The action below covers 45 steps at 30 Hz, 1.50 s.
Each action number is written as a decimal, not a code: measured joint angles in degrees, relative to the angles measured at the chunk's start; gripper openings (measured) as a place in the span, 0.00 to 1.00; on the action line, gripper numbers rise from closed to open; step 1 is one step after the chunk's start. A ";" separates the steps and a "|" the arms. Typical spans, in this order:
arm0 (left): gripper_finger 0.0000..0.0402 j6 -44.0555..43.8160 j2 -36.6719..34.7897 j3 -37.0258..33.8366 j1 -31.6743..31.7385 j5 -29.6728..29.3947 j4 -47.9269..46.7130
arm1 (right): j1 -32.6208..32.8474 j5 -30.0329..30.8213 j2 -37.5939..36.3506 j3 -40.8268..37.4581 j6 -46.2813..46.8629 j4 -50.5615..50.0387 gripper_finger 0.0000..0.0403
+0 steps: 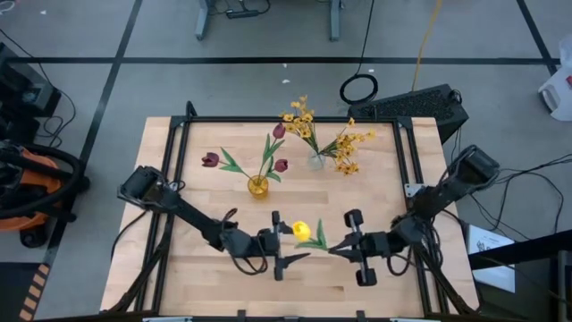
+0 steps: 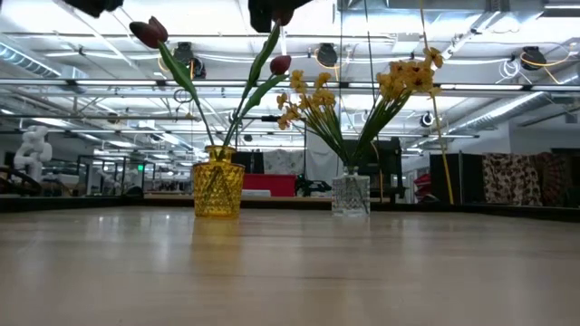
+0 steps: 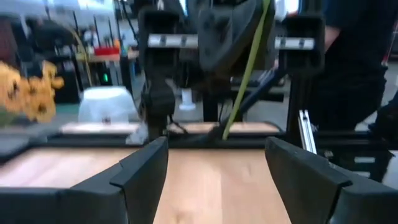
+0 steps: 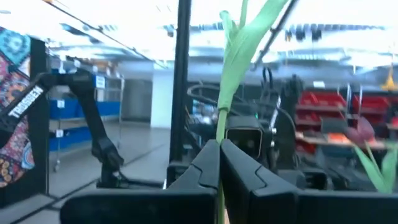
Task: Sort flowers into vase by color
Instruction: Adjust the transparent vase
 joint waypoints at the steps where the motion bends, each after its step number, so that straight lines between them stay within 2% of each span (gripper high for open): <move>1: 0.69 1.75 0.66 0.00 0.00 0.02 2.32 | -0.73 -1.40 1.42 0.00 -0.73 2.43 0.00; 6: 0.69 6.76 2.80 0.00 -0.31 0.70 9.30 | -4.94 -7.03 7.82 0.73 -1.60 10.05 0.00; 10: 0.67 6.87 2.88 1.31 -0.33 1.21 8.42 | -7.32 -9.83 12.52 4.19 -2.69 11.07 0.00; 13: 0.63 6.87 2.86 2.84 -0.31 1.51 4.80 | -8.04 -11.00 15.64 7.58 -4.03 11.07 0.00; 19: 0.46 7.28 2.88 4.07 -0.33 1.53 1.24 | -8.32 -10.89 18.46 10.90 -5.88 11.01 0.00; 30: 0.04 8.25 2.88 4.07 -0.35 1.31 -0.08 | -8.21 -8.46 18.47 11.04 -5.87 10.91 0.00; 33: 0.03 9.45 2.74 4.07 -0.71 0.42 -1.16 | -7.82 -8.05 18.44 11.04 -4.94 9.33 0.01; 35: 0.03 9.46 2.00 4.03 -1.19 -1.91 -4.53 | -6.48 -4.41 17.61 10.87 -4.64 5.92 0.05; 38: 0.03 8.66 -0.62 4.00 -2.21 -6.94 -11.80 | -4.33 4.83 13.90 10.04 -2.55 -2.90 0.16; 40: 0.03 7.05 -2.50 4.04 -3.04 -10.42 -16.54 | -2.91 10.31 10.15 9.60 0.01 -11.25 0.26; 45: 0.03 2.97 -6.38 4.04 -5.15 -16.37 -27.96 | -0.06 19.08 0.86 9.61 10.82 -36.80 0.46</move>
